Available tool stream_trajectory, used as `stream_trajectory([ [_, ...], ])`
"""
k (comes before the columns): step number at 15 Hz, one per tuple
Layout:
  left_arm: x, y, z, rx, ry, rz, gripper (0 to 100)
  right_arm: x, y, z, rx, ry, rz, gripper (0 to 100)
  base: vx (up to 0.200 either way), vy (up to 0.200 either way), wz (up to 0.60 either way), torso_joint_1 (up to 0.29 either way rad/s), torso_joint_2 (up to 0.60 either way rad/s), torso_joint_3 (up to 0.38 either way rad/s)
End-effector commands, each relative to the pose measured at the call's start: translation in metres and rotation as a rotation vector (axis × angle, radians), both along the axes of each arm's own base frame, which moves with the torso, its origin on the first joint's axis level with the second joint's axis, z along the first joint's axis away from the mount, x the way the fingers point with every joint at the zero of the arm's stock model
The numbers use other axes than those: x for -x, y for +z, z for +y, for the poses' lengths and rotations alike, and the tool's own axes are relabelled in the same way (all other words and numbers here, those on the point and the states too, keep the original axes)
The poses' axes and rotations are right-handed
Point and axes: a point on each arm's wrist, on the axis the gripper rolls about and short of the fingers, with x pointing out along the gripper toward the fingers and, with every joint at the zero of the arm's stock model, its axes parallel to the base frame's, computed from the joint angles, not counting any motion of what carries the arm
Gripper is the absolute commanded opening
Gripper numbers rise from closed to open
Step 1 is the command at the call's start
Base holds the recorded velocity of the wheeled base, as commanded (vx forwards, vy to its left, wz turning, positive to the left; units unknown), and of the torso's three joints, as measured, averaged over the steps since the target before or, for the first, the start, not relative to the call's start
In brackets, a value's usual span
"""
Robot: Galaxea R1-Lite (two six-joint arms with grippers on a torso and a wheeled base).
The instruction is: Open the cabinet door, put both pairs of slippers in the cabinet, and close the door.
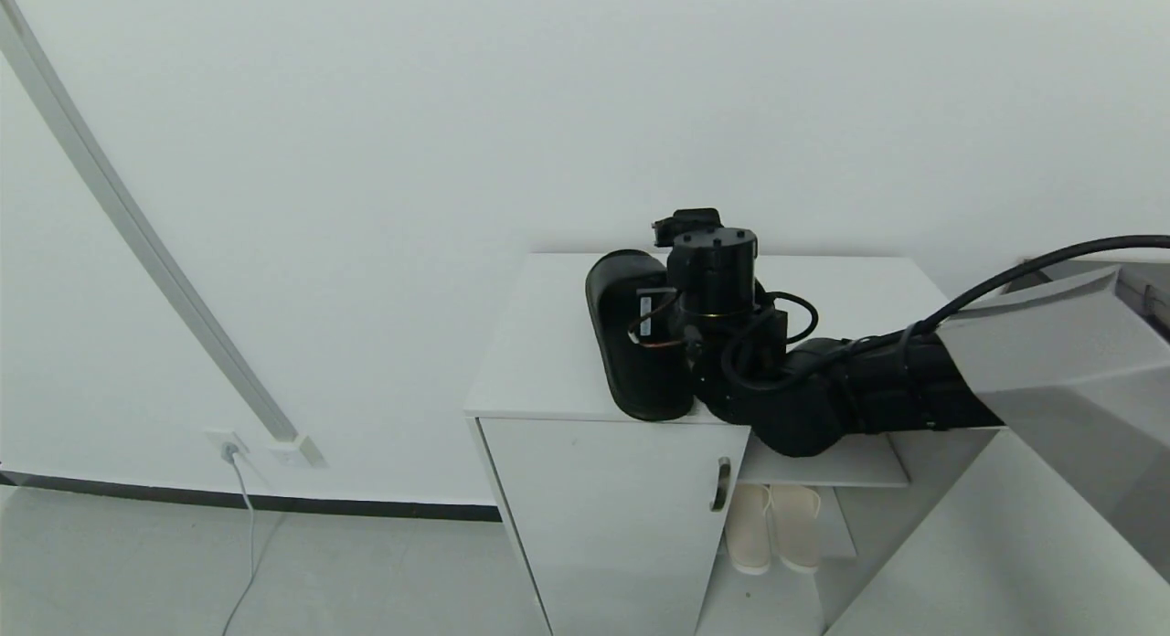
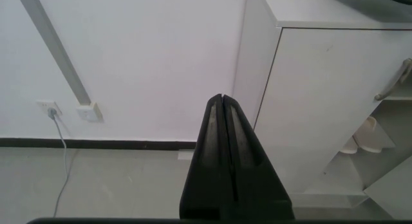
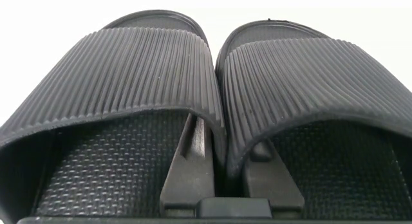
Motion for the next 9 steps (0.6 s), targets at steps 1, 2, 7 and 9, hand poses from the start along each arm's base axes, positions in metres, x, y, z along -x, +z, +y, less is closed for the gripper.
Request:
stream_trajectory([
  [1, 0.0, 0.0, 0.0, -0.002, 0.001, 0.001, 0, 0.032, 0.017, -0.012, -0.006, 0.065, 0.008, 0, 0.0, 0.0, 0.0, 0.0, 0.0, 0.0],
  [2, 0.0, 0.0, 0.0, -0.002, 0.001, 0.001, 0, 0.043, 0.016, -0.014, 0.002, 0.103, 0.021, 0, 0.0, 0.0, 0.0, 0.0, 0.0, 0.0],
  [7, 0.0, 0.0, 0.0, -0.002, 0.001, 0.001, 0, 0.112, 0.013, -0.049, 0.034, 0.301, 0.074, 0, 0.0, 0.0, 0.0, 0.0, 0.0, 0.0],
  [9, 0.0, 0.0, 0.0, -0.002, 0.001, 0.001, 0, 0.132, 0.013, -0.07, 0.049, 0.358, 0.09, 0, 0.0, 0.0, 0.0, 0.0, 0.0, 0.0],
])
